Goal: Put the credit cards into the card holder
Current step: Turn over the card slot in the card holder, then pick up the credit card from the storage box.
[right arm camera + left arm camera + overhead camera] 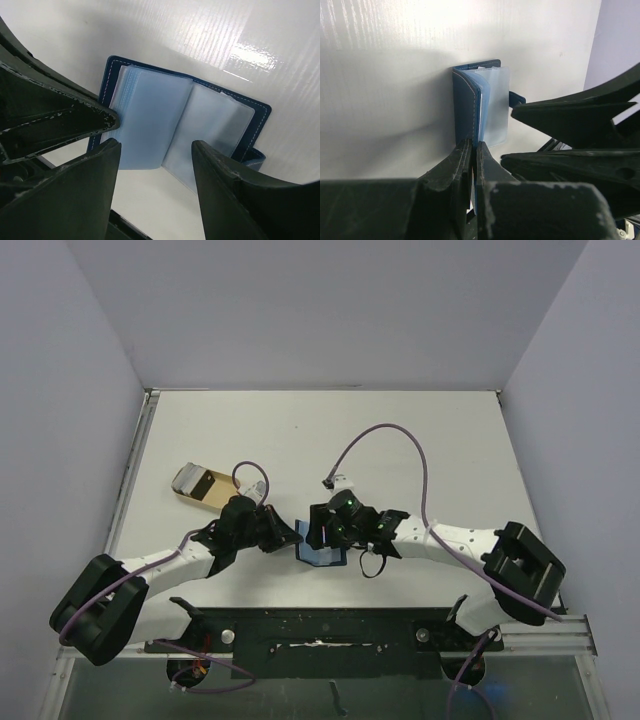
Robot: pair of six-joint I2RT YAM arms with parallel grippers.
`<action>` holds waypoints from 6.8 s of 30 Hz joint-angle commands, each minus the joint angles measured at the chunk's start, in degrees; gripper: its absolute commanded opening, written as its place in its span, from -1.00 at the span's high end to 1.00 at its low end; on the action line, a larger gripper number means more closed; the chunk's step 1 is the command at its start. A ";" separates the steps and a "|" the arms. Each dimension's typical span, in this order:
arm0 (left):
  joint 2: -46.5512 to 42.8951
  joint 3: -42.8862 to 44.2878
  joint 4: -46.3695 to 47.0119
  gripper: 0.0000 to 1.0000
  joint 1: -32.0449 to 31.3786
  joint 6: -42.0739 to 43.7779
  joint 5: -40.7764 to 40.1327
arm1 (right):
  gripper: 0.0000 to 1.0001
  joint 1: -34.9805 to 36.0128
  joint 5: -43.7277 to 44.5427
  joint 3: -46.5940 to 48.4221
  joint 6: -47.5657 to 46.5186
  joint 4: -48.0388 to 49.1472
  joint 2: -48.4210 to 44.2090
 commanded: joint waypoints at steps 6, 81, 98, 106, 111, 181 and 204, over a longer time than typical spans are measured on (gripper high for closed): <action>-1.09 2.46 1.73 1.00 0.18 0.62 0.08 | -0.18 0.29 -4.67 1.40 -1.12 5.67 4.41; 0.52 2.12 0.42 0.77 0.29 1.32 -0.71 | -0.16 -1.95 -8.10 -3.58 0.80 9.97 7.87; 0.62 2.63 0.33 1.00 0.25 1.67 -0.25 | -0.12 -1.73 4.92 -0.38 0.81 -4.56 2.79; -0.61 5.03 -2.80 1.00 0.19 2.03 -1.24 | -0.11 -0.81 11.82 1.81 2.17 -12.94 -5.58; 0.13 6.03 -3.31 1.00 0.13 2.11 -1.22 | -0.06 -0.36 9.92 2.21 1.26 -8.38 -7.30; 7.20 33.86 -34.64 -0.09 24.98 64.29 -36.72 | 0.06 -0.72 2.00 4.63 -3.62 -1.44 5.26; 21.77 39.66 -29.04 -0.13 27.97 74.58 -41.95 | 0.06 -1.07 1.70 2.53 -3.68 -0.57 3.53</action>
